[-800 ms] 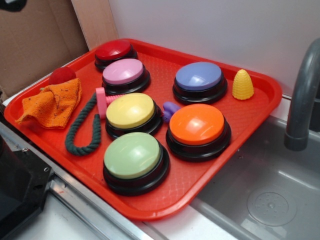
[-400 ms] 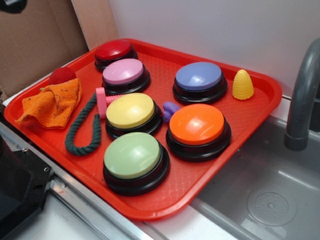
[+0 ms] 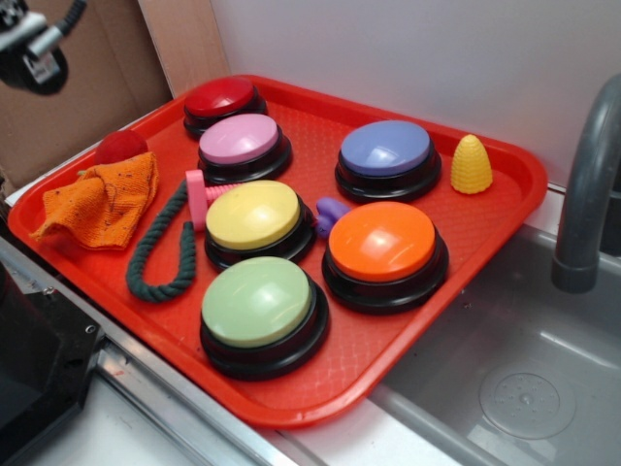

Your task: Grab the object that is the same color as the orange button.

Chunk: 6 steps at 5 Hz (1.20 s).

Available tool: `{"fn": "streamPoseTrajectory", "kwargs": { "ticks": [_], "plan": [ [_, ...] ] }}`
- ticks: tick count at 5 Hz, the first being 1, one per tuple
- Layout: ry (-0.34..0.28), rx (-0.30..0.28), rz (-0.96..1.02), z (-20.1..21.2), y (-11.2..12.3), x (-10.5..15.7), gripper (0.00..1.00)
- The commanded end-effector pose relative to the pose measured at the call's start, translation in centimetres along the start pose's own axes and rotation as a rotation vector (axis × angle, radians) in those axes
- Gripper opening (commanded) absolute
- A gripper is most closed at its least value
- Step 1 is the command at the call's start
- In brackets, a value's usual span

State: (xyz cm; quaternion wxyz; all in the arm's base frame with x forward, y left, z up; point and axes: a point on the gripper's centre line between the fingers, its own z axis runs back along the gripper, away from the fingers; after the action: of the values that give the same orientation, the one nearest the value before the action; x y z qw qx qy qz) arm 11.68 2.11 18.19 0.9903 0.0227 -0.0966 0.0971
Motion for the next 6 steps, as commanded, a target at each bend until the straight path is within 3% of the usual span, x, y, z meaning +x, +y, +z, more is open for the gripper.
{"fn": "streamPoseTrajectory", "kwargs": {
  "ticks": [1,2,4,5,6],
  "plan": [
    [-0.06,0.193,0.093,-4.7,5.1,0.7,1.0],
    [-0.111,0.184,0.143,-8.0,6.7,0.9,1.0],
    [-0.141,0.098,0.191,-12.1,9.4,1.4,1.0],
    [-0.142,-0.023,0.179,-14.4,9.0,1.8,1.0],
    [-0.126,-0.043,0.156,-15.7,8.5,1.9,1.0]
  ]
}}
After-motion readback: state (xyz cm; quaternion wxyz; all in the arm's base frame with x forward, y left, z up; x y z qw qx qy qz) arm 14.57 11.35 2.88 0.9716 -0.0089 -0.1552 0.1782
